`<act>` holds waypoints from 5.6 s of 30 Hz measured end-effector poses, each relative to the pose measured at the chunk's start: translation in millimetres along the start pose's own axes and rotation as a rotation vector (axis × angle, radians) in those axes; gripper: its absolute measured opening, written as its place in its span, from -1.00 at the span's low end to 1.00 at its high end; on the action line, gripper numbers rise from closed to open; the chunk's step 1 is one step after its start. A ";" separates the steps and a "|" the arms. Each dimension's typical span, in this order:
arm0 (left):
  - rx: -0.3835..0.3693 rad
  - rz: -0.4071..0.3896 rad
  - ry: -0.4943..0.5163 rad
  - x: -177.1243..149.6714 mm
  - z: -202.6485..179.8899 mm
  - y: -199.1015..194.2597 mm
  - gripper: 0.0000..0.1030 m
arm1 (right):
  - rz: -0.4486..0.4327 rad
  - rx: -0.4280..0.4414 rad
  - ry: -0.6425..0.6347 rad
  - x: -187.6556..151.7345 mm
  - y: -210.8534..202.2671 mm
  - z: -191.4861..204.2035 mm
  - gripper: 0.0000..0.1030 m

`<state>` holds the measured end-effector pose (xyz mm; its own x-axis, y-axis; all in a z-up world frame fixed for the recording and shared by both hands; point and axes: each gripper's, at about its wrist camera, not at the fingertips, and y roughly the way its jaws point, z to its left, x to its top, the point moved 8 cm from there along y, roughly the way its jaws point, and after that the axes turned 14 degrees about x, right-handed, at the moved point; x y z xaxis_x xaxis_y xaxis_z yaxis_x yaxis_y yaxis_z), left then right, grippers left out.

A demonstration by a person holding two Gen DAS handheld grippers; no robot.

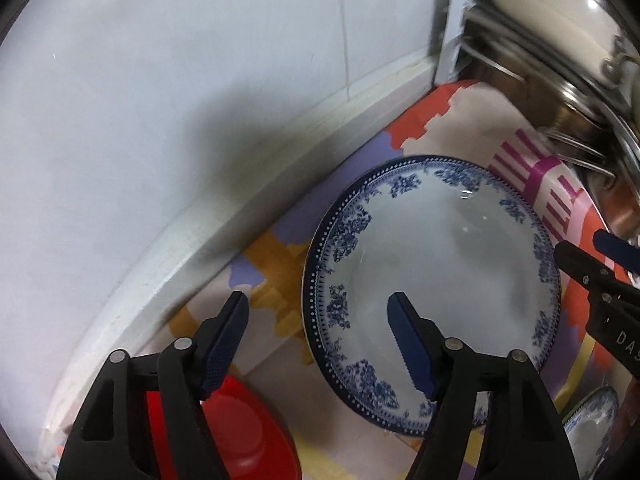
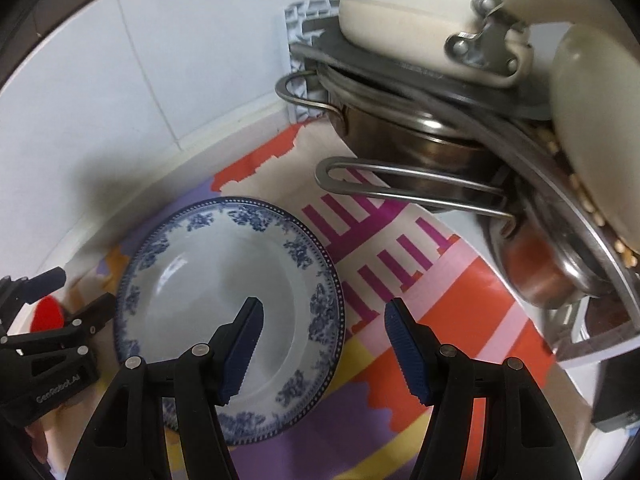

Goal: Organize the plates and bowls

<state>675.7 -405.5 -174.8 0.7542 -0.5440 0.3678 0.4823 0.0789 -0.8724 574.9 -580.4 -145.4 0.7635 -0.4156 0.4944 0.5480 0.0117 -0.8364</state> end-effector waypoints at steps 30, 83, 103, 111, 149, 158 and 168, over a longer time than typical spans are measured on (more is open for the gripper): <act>0.012 0.090 0.010 1.3 -19.3 41.9 -0.14 | 0.147 0.066 0.052 -12.1 57.8 -5.6 -0.26; -0.063 -0.122 -0.166 -75.0 -8.7 -120.4 -0.37 | -0.101 0.015 -0.019 -42.1 -114.0 12.8 -0.33; -0.095 -0.139 -0.186 -162.6 -53.2 -170.4 -0.37 | -0.150 -0.015 -0.034 -123.5 -182.1 -7.4 -0.33; -0.114 -0.099 -0.177 -192.2 -80.8 -168.8 -0.38 | -0.132 -0.039 -0.032 -157.2 -189.3 -28.3 -0.33; -0.015 -0.011 -0.101 -232.9 -130.9 -135.0 -0.36 | 0.039 0.001 0.007 -219.0 -133.9 -78.0 -0.32; -0.036 -0.014 -0.104 -232.2 -134.4 -136.0 -0.15 | 0.054 0.018 0.019 -221.2 -129.0 -79.0 -0.29; -0.011 -0.111 -0.139 -226.4 -116.6 -158.2 0.25 | 0.010 -0.013 -0.006 -214.8 -142.6 -77.1 -0.05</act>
<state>376.7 -392.2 -157.5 0.7510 -0.4281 0.5027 0.5620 0.0147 -0.8270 306.4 -563.0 -150.6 0.7708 -0.4098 0.4878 0.5362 0.0037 -0.8441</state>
